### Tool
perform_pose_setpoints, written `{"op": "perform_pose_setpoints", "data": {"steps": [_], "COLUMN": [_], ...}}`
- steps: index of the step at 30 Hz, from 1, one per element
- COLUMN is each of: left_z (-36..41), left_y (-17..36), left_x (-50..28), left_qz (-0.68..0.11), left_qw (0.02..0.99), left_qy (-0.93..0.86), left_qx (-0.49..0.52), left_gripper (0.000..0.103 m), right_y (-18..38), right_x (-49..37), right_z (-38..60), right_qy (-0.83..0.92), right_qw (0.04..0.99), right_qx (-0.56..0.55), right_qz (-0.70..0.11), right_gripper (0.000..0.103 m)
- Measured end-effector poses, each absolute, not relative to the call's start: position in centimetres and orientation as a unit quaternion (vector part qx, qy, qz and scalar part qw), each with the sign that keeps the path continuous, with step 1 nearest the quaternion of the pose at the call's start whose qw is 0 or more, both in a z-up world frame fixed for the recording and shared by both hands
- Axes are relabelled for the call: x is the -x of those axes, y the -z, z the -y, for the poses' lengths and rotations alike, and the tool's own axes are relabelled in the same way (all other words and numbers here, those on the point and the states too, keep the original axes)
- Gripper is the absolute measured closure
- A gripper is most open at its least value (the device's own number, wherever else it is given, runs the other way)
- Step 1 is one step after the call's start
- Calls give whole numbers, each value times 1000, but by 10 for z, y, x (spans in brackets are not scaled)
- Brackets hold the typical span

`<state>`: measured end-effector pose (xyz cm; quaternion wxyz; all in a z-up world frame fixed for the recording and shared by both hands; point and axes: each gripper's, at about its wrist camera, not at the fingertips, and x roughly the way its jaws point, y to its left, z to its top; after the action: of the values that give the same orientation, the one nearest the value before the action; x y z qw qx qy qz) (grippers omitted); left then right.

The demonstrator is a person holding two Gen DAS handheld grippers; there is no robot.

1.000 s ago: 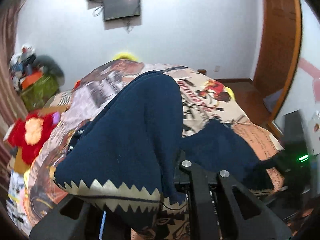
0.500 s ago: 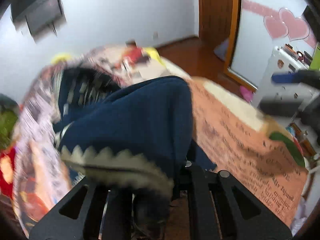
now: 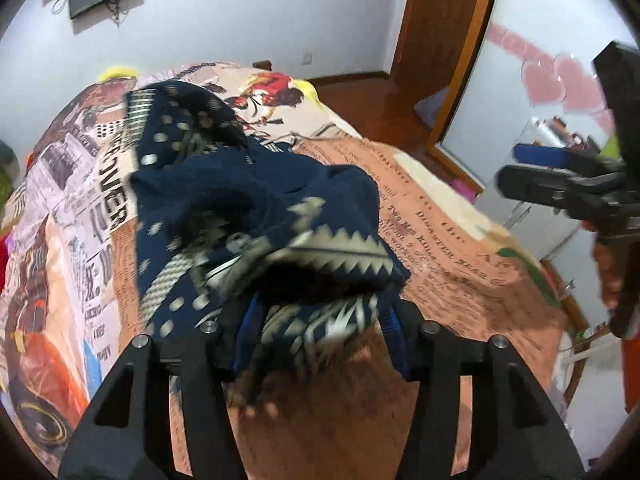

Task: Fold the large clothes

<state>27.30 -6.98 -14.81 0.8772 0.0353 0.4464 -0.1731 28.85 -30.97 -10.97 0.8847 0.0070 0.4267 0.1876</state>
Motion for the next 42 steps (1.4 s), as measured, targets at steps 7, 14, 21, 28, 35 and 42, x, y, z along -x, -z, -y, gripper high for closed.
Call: {"op": "perform_pose_setpoints", "data": {"steps": [7,14,21,28,35,42], "left_z": [18,-43,-75,-41,45,66], "left_y": [112,101,168,166,155,101], "left_x": [-247,-270,-358,-399,-443,-425], "left_qz": [-408,-375,-464,-449,-474,-435], "left_qw": [901,925,885,889,868,875], "left_qy": [147,63,13,55,140,199], "left_qx": [-3,-2,37,74,55,74], "left_gripper": [40,26,26,26,26,26], "right_y": [94,100,125,152,153,119], "right_x": [-283,-286,-315,-338,-345,-335], "right_z": [280,242,246,289,326,332], "right_qy": [-222,-257,-227,-178,-145,-164], "right_qw": [885,879,874,867,873,886], "right_qx": [5,18,-10,-49,-59,-55], "right_qz": [-408,-402,-429,-463,-463,-430], "right_gripper": [1,1,1,1,1,1]}}
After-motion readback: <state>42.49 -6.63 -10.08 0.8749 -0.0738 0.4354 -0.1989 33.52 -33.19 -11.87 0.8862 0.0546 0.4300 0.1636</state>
